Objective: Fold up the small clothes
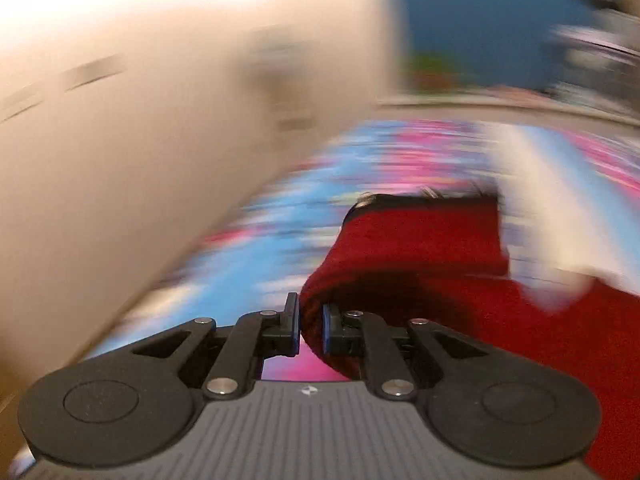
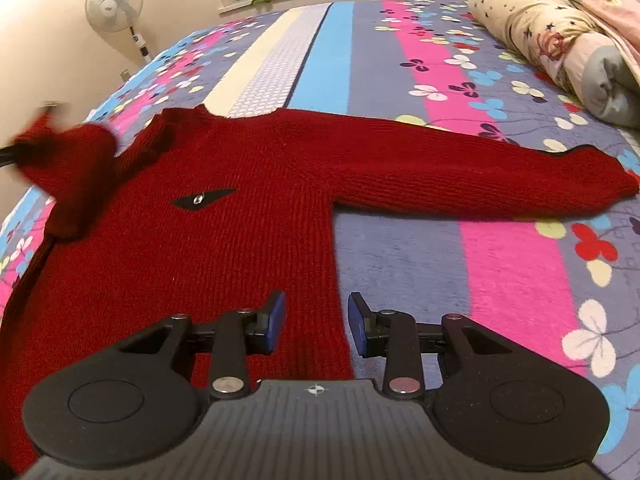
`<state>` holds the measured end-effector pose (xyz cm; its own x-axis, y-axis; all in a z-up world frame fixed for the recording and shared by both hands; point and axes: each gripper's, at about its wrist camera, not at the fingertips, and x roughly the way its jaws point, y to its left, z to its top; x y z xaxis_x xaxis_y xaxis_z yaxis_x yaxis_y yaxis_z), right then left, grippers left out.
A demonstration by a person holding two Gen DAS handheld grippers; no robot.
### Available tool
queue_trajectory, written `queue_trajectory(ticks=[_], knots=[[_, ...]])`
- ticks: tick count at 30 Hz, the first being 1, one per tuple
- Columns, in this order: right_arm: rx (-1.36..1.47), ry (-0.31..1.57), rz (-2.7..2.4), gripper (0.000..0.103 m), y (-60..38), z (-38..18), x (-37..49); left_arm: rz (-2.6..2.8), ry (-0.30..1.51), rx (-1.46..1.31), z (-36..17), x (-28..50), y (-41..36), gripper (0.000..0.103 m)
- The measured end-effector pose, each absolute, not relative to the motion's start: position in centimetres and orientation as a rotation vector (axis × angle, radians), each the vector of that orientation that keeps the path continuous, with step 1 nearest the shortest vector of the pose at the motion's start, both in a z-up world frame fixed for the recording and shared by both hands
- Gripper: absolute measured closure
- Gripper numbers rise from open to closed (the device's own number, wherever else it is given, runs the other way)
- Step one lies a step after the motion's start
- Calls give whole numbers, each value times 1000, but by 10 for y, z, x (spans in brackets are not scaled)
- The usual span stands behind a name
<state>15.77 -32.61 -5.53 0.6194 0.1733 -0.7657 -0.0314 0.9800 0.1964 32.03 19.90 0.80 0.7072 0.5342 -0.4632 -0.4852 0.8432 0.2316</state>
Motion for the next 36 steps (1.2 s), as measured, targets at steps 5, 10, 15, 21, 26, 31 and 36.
queue_trajectory(ticks=[5,10,15,21,26,31,36], knots=[[144,913,81,65,-328,-63,153,858,596,-82,3,265,332,73],[130,958,60,63,-327,-78,147,544,617,-169,-18,233,292,57],[160,1010,51,53,-332,-96,131,184,816,-282,-53,219,230,57],[278,1006,72,52,-350,-97,102,42,1039,-186,-95,166,180,57],[305,1095,147,51,-356,-108,75,21,1108,-206,-108,103,180,56],[226,1092,184,51,-351,-105,47,5,1129,-204,-109,70,181,57],[222,1072,189,88,-354,-98,25,-21,1110,-157,-108,52,172,92]])
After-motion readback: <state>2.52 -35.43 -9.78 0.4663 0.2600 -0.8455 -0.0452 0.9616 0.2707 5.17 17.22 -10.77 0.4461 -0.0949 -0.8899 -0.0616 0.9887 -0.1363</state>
